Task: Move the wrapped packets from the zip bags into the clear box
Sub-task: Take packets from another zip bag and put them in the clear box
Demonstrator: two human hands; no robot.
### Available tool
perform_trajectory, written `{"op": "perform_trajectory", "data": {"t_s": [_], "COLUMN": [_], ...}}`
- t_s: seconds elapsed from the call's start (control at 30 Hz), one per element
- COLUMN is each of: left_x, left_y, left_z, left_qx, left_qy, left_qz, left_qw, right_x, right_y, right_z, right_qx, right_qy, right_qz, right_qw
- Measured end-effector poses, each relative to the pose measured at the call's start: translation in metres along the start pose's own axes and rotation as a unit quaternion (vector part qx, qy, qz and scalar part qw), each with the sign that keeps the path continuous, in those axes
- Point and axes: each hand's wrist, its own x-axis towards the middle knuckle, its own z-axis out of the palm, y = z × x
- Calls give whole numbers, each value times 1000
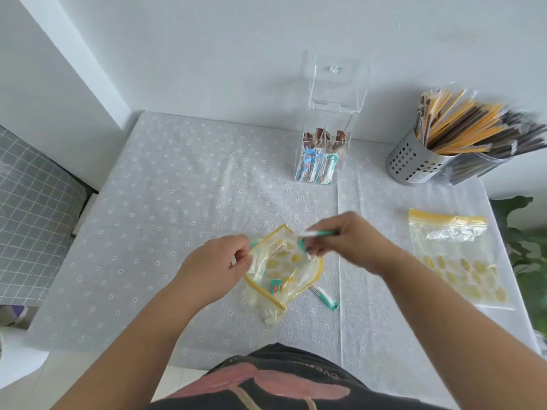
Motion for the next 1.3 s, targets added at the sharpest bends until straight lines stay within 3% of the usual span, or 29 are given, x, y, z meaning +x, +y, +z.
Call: {"op": "perform_trajectory", "data": {"t_s": [0.07,0.17,0.33,0.47,0.63,0.87,1.03,1.17,1.3], "left_x": [2,5,5,2,0,6,10,8,5], "left_y": [1,2,2,0,-8,-6,2,3,-1], "left_z": [-1,0,3,5,7,9,8,8,8], "left_qx": [-3,-4,-12,-13,-14,-23,-22,-23,-20], "left_qy": [-2,-8,-17,-18,-20,-24,-21,-19,-17], "left_qz": [0,5,20,20,7,-1,12,21,16], "left_qw": [1000,1000,1000,1000,1000,999,999,999,1000], "right_x": [4,32,94,127,137,128,136,155,170], "right_y": [-8,-15,-9,9,27,27,3,-9,-14], "right_z": [-27,-71,-115,-111,-108,-134,-152,-145,-133], "right_qx": [168,348,437,431,304,-48,-271,-477,-530], "right_qy": [44,135,267,293,316,284,249,153,136], "right_qz": [-8,-40,-42,13,68,82,78,129,137], "right_qw": [985,927,858,853,896,954,927,856,826]}}
